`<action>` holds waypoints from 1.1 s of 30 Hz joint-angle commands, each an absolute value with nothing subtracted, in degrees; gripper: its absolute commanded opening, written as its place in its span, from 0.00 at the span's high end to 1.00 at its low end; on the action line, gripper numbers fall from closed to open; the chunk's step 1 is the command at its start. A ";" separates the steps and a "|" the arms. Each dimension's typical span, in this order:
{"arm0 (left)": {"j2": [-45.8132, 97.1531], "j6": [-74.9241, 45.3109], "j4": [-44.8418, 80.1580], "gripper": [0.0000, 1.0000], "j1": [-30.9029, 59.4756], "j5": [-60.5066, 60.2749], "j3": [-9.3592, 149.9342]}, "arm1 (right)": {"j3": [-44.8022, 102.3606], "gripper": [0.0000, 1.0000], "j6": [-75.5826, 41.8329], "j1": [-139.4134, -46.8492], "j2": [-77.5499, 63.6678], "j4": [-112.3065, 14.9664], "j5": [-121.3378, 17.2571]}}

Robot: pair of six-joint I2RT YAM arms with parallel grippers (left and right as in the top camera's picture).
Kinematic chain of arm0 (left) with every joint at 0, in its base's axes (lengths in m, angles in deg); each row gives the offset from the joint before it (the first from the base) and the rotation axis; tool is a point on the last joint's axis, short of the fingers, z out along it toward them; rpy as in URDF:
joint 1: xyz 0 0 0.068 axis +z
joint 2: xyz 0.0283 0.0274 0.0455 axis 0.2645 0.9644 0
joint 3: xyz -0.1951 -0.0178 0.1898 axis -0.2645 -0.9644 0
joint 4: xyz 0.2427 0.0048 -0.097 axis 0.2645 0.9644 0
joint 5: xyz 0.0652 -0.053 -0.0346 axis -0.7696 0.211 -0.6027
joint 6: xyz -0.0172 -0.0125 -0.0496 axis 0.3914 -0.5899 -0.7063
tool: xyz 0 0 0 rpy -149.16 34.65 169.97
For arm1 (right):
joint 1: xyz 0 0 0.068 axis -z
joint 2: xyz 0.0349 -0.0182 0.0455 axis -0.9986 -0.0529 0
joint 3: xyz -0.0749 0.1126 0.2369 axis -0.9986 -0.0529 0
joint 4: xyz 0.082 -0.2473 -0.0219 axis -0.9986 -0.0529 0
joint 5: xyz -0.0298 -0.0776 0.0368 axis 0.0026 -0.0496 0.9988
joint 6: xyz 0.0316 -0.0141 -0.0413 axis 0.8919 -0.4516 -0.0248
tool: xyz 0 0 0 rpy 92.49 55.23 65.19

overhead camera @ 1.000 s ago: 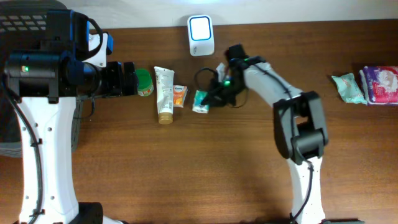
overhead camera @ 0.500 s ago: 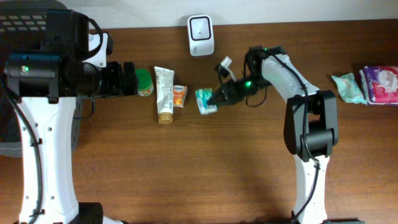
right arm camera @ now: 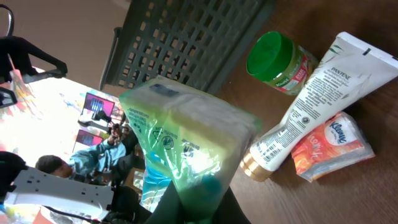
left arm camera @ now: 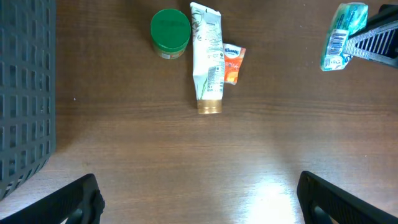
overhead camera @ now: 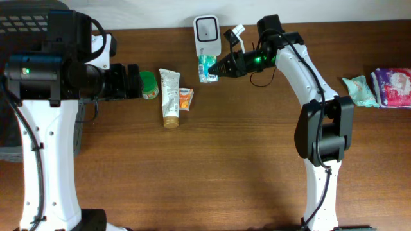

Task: Scan the item barcode
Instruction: 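Hold the teal packet up in front of the scanner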

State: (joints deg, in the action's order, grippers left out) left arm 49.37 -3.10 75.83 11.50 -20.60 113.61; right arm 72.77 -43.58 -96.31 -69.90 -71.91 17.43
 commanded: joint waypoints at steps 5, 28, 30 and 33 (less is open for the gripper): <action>48.39 -3.58 75.90 0.01 11.76 -20.01 113.70 | 73.77 0.96 -42.86 -95.94 -69.90 -71.35 20.51; 48.39 -3.58 75.90 0.01 11.76 -20.01 113.70 | 74.60 0.96 -37.40 -109.95 -69.92 -55.72 -90.76; 48.39 -3.58 75.90 0.01 11.76 -20.01 113.70 | 74.58 0.96 -46.49 -111.09 -70.32 -46.58 -90.76; 48.39 -3.58 75.90 0.01 11.76 -20.01 113.70 | 74.58 0.96 -54.77 -111.76 -71.43 -34.43 -90.61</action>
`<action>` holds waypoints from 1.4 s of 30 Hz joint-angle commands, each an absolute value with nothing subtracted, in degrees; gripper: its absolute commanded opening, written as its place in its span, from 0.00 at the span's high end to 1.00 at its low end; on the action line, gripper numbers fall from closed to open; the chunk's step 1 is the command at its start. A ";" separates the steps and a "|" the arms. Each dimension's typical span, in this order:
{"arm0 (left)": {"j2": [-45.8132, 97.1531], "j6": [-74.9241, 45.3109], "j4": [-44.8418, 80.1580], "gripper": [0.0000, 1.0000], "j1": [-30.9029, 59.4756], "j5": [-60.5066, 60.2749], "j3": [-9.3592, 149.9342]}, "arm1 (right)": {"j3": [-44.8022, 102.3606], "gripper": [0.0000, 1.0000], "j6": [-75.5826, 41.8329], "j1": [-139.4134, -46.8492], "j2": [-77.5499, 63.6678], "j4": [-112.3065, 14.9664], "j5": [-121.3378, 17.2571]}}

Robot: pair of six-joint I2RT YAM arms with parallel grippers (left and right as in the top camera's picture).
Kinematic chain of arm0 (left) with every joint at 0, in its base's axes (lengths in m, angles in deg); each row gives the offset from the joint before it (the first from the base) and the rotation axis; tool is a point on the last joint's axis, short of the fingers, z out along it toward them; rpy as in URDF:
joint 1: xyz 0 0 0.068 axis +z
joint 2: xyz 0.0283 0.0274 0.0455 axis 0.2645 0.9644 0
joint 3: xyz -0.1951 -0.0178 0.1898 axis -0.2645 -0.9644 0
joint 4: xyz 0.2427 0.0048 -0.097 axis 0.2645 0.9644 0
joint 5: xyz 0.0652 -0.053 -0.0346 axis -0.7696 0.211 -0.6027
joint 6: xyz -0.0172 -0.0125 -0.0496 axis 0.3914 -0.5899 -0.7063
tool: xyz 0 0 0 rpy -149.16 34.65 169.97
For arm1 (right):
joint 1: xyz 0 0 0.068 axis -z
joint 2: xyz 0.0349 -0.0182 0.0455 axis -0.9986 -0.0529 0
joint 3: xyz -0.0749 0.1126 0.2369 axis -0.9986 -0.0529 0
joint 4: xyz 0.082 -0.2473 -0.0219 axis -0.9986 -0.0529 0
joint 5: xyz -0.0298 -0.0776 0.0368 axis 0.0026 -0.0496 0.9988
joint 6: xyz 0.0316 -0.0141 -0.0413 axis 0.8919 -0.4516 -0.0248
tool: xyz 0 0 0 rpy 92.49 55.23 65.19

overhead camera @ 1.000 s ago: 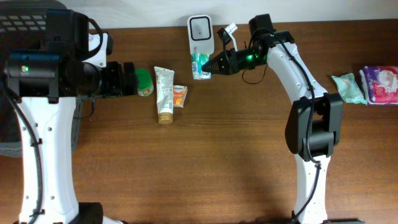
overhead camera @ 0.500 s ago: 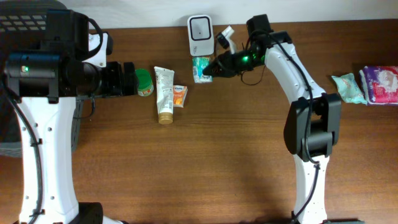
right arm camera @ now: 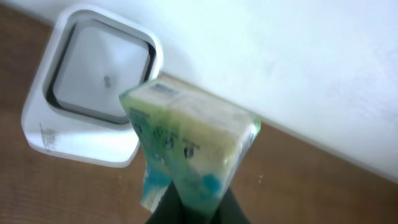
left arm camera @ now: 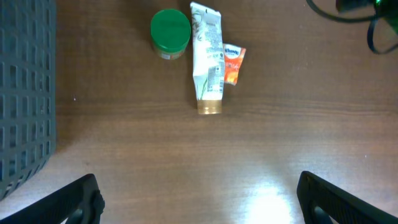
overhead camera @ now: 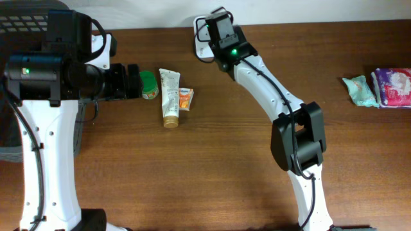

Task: Scan the item barcode
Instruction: 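Hold the teal packet up in front of the scanner, then carry the teal packet right and place it by the wipes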

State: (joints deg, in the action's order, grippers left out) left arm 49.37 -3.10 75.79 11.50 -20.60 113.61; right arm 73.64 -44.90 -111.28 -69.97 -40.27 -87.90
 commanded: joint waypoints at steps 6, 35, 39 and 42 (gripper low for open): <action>48.39 -3.58 75.90 0.01 11.76 -20.01 113.70 | 74.58 0.96 -56.55 -111.87 -74.56 -25.67 -82.13; 48.39 -3.58 75.90 0.01 11.76 -20.01 113.70 | 75.65 0.75 -26.82 -66.61 -68.06 -72.57 -89.21; 48.39 -3.58 75.90 0.01 11.76 -20.01 113.70 | 75.65 0.01 -26.82 -64.71 -68.37 -72.61 -80.97; 48.39 -3.58 75.90 0.01 11.76 -20.01 113.70 | 75.67 0.01 -26.84 -66.02 -68.44 -73.62 -68.62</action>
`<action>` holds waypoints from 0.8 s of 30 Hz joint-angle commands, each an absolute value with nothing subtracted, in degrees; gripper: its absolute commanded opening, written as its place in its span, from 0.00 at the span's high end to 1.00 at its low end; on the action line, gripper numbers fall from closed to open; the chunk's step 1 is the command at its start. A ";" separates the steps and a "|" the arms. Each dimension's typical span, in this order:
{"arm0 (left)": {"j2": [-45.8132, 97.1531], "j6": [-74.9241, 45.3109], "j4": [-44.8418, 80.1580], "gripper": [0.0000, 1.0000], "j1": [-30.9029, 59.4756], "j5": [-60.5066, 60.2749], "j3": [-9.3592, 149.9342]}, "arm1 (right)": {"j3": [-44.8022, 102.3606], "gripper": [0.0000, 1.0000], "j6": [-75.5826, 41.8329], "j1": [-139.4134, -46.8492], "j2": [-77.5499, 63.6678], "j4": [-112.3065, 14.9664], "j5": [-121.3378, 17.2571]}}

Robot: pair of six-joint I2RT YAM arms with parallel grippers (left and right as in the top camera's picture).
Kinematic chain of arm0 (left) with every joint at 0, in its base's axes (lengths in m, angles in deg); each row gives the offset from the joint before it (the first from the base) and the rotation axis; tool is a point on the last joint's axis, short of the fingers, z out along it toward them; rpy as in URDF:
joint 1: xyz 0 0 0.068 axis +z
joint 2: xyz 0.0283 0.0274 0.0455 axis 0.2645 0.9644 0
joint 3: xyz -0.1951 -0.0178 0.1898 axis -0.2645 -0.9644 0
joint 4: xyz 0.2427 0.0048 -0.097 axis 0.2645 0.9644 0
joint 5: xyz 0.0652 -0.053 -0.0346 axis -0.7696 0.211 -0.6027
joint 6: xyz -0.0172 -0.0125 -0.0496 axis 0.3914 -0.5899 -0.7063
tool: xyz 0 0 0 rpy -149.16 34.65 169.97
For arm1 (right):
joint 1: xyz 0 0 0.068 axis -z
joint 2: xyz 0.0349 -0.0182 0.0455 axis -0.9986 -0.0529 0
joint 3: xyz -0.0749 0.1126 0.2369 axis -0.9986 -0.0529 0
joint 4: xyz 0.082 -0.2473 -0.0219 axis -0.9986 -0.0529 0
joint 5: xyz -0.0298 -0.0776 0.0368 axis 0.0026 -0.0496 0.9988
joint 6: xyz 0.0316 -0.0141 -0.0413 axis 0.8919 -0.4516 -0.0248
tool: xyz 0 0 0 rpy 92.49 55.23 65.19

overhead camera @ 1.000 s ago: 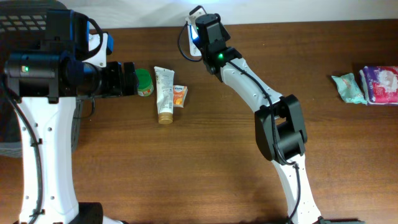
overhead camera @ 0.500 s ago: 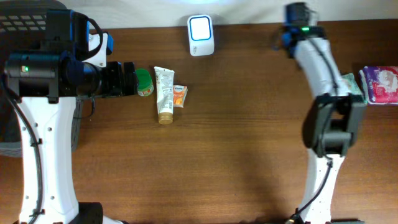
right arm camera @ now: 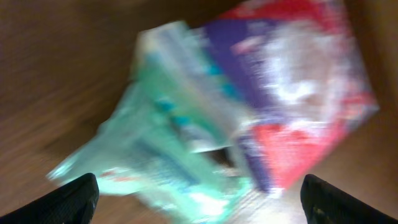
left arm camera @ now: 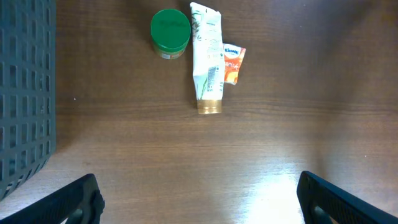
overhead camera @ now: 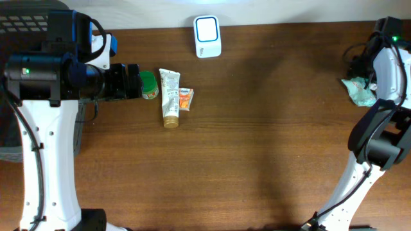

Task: Scan the item barcode
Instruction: 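Carry the teal packet right and place it by the wipes, then reach the right gripper to the orange Kleenex packet and grasp it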

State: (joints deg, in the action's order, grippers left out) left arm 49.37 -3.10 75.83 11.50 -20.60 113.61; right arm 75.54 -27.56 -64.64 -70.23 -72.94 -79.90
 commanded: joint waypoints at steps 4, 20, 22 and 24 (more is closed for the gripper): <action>48.39 -3.58 75.90 0.01 11.76 -20.01 113.70 | 76.22 0.01 -26.82 -71.04 -66.75 -74.67 -55.07; 48.39 -3.58 75.90 0.01 11.76 -20.01 113.70 | 73.66 0.01 -14.47 -106.89 -68.22 -75.32 -33.06; 48.39 -3.58 75.90 0.01 11.76 -20.01 113.70 | 73.66 0.01 -10.21 -108.94 -69.79 -73.55 -34.17; 48.39 -3.58 75.90 0.01 11.76 -20.01 113.70 | 73.66 0.01 -4.88 -110.26 -71.54 -71.41 -34.24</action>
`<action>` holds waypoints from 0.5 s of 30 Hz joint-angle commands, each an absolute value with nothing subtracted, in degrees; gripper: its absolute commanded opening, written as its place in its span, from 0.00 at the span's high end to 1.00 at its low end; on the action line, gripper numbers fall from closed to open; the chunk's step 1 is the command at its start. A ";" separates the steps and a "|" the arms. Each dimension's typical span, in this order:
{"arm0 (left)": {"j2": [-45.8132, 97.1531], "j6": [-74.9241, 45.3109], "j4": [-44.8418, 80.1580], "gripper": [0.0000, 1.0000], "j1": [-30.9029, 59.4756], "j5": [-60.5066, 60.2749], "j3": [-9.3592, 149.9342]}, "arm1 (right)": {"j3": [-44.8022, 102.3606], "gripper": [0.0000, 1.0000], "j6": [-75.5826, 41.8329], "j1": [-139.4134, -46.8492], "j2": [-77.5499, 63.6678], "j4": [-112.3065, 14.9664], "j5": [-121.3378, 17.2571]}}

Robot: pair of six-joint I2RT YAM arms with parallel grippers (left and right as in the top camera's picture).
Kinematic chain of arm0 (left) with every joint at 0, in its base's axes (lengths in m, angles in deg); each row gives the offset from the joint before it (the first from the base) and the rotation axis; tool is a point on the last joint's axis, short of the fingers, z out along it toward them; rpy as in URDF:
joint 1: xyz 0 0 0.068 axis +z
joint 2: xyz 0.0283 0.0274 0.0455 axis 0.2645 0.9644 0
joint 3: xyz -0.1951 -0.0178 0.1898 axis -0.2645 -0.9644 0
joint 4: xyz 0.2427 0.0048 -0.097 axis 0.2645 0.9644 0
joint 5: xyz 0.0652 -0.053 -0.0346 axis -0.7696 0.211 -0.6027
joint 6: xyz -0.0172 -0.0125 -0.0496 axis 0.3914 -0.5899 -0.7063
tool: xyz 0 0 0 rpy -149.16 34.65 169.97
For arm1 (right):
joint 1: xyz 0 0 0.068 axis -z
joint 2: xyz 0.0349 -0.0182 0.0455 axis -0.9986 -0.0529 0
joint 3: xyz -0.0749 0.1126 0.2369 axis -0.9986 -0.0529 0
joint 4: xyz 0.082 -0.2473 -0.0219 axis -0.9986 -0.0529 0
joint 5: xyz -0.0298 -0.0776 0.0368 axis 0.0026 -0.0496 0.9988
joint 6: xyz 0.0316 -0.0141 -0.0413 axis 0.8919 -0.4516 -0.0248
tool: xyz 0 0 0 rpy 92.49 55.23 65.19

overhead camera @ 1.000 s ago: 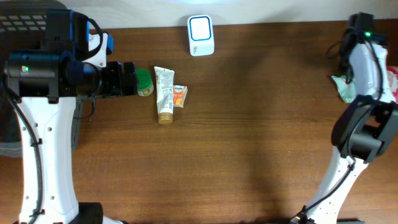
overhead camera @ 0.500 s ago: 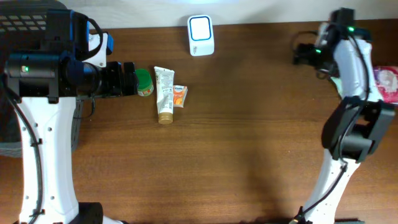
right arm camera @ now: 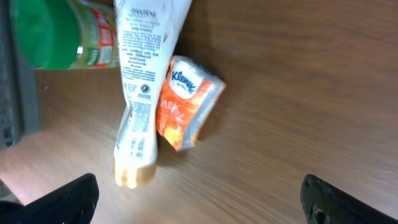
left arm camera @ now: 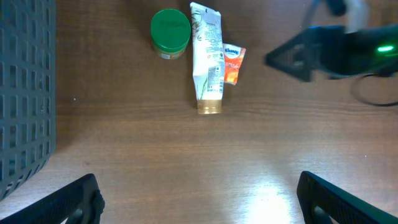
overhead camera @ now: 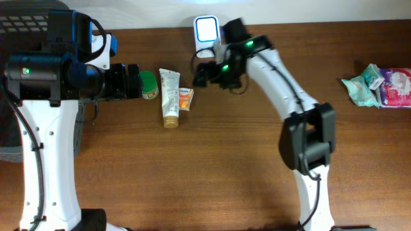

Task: Scan the item barcode
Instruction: 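Reach the right gripper to the orange Kleenex packet and grasp it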

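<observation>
The white barcode scanner (overhead camera: 207, 29) stands at the table's back edge. My right gripper (overhead camera: 200, 74) hovers open and empty just in front of it, over an orange tissue pack (right arm camera: 186, 102), a white tube (right arm camera: 143, 81) and a green-lidded jar (right arm camera: 56, 34). From the wrist, the right gripper (right arm camera: 199, 205) shows only bare wood between its fingers. My left gripper (left arm camera: 199, 205) is open and empty, high above the table, looking down on the jar (left arm camera: 170, 32), tube (left arm camera: 207, 59) and orange pack (left arm camera: 232, 63). A green-teal pack (overhead camera: 371, 73) lies at the far right.
A dark slatted basket (left arm camera: 25, 93) sits at the left edge. At the far right lie another teal pack (overhead camera: 356, 88) and a purple-red pack (overhead camera: 395, 86). Bare wooden tabletop (overhead camera: 225, 167) fills the middle and front.
My right gripper has gone from the far right pile to the left-middle, in front of the scanner, above the orange pack and tube. It stays open and empty. The left arm has not moved.
My right gripper first held a green-teal pack just below the scanner, then right up against the scanner's window. After that it was open over the far right pile, the pack left there. Now it hangs open over the group of items on the left.
</observation>
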State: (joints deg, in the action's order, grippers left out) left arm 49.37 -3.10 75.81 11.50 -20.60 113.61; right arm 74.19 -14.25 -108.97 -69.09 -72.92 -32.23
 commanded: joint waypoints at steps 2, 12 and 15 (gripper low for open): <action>48.39 -3.60 75.90 0.01 11.76 -20.01 113.70 | 73.66 0.03 0.46 -111.00 -73.38 -69.34 -34.22; 48.39 -3.58 75.90 0.01 11.76 -20.01 113.70 | 73.64 0.41 10.77 -115.13 -79.10 -63.33 -36.55; 48.39 -3.58 75.90 0.01 11.76 -20.01 113.70 | 73.62 0.41 11.30 -116.62 -80.52 -62.08 -36.69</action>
